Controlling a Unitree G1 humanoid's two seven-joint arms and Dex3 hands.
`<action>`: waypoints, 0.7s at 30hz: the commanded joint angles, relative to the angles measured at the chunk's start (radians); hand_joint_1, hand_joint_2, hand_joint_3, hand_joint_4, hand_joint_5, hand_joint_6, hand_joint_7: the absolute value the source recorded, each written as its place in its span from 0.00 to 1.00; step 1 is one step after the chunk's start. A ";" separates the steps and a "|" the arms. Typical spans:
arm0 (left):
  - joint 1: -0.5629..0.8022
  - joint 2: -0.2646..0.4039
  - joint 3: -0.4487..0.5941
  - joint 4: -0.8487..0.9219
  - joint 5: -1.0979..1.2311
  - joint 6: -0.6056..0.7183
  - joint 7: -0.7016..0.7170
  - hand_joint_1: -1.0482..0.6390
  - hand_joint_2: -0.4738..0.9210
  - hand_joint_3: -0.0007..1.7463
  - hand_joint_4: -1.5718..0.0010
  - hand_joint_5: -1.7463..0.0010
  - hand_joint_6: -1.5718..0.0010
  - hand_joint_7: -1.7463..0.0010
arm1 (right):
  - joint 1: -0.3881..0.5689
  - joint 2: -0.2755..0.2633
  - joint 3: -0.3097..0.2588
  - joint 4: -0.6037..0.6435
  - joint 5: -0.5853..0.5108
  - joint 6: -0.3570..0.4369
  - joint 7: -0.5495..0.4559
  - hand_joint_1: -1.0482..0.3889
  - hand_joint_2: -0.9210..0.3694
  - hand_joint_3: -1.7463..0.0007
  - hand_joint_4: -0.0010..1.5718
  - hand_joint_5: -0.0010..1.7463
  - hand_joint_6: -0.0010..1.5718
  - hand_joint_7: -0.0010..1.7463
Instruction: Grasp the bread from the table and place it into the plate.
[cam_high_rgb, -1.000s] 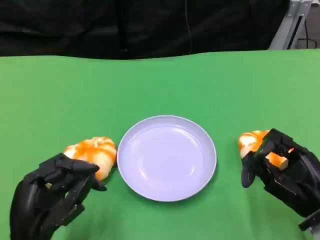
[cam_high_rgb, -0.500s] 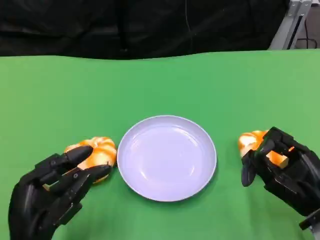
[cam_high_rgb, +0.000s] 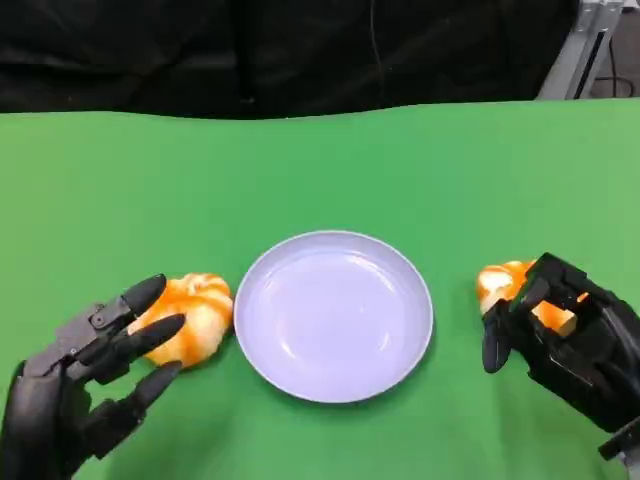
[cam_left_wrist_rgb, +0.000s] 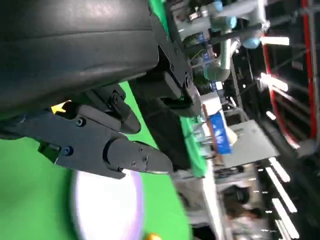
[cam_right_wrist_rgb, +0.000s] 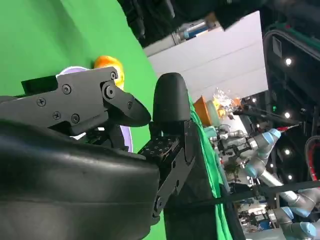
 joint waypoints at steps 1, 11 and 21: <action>-0.009 0.051 -0.001 0.030 0.085 -0.046 0.071 0.30 1.00 0.05 0.56 1.00 0.63 1.00 | 0.013 -0.010 -0.006 -0.012 0.008 0.006 -0.003 0.72 0.00 0.54 0.46 1.00 0.40 0.84; -0.039 0.125 -0.019 0.073 0.369 -0.067 0.300 0.28 1.00 0.01 0.60 1.00 0.63 1.00 | 0.018 -0.009 -0.003 -0.016 0.004 0.009 -0.010 0.72 0.00 0.55 0.45 1.00 0.41 0.82; -0.096 0.214 -0.116 0.071 0.574 0.071 0.449 0.26 1.00 0.01 0.66 1.00 0.66 1.00 | 0.018 -0.003 0.001 -0.010 -0.004 -0.006 -0.015 0.71 0.00 0.57 0.46 1.00 0.42 0.82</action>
